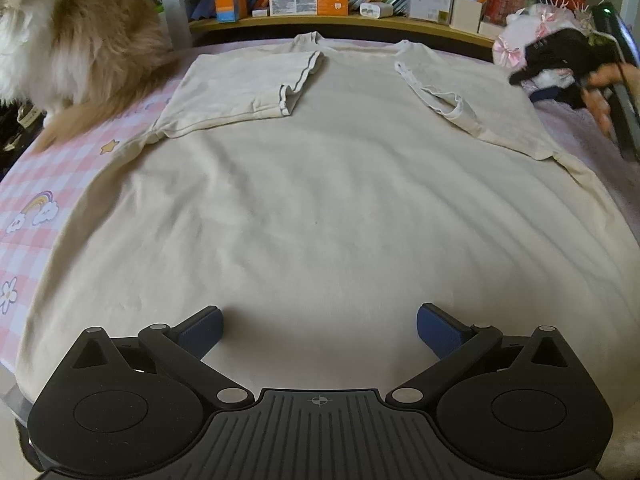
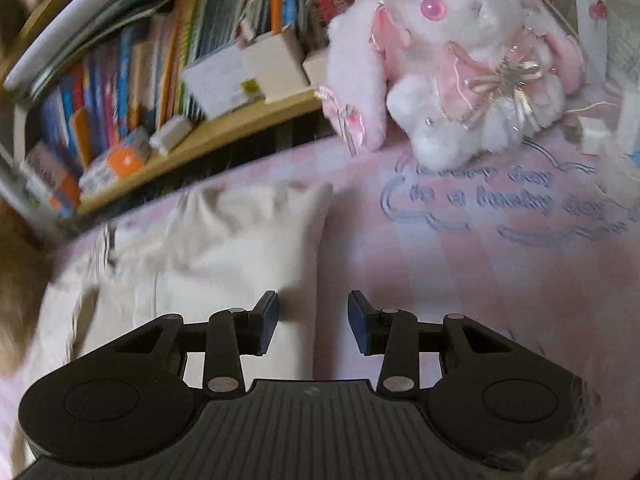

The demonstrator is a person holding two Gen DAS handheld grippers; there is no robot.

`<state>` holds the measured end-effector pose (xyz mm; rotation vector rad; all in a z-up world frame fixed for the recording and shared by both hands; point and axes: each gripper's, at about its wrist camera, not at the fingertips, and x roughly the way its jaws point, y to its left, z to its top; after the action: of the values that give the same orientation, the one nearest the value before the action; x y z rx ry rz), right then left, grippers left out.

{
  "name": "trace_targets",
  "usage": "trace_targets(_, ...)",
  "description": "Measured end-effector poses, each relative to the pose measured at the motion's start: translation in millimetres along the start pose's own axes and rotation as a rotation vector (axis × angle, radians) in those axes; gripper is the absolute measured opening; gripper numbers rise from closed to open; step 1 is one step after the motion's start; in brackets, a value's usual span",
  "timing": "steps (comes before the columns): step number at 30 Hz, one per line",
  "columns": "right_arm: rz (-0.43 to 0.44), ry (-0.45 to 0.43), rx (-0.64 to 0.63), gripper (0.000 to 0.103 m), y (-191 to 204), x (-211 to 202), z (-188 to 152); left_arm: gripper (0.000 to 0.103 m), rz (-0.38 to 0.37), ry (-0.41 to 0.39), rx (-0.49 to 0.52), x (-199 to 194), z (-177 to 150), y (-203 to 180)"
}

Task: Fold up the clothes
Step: 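Open the right gripper and withdraw it from the folded side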

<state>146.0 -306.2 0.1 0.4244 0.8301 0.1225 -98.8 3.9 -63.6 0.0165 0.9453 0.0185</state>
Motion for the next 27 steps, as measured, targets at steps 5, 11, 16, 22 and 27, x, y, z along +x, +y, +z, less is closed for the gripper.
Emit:
trace_targets(5, 0.020, 0.040, 0.040, 0.016, -1.3, 30.8, 26.4, 0.103, 0.008, 0.016, -0.013, -0.5, 0.5, 0.6)
trace_targets(11, -0.034, 0.014, -0.006, 0.004, 0.2, 44.6, 36.8, 0.103, 0.013, 0.020, -0.020, 0.9, 1.8, 2.1)
trace_targets(16, -0.043, -0.010, 0.019, 0.027, -10.5, 26.2, 33.8, 0.103, 0.014, 0.016, -0.021, 4.1, 4.8, 1.9)
trace_targets(22, 0.049, 0.099, -0.066, 0.027, -14.7, -33.6, -15.9, 0.103, 0.014, 0.002, -0.022, 7.0, 7.2, 1.2)
trace_targets(27, 0.087, 0.173, -0.133, 0.027, -5.0, -67.2, -68.5, 0.103, 0.018, -0.018, -0.026, 9.8, 8.9, 1.0)
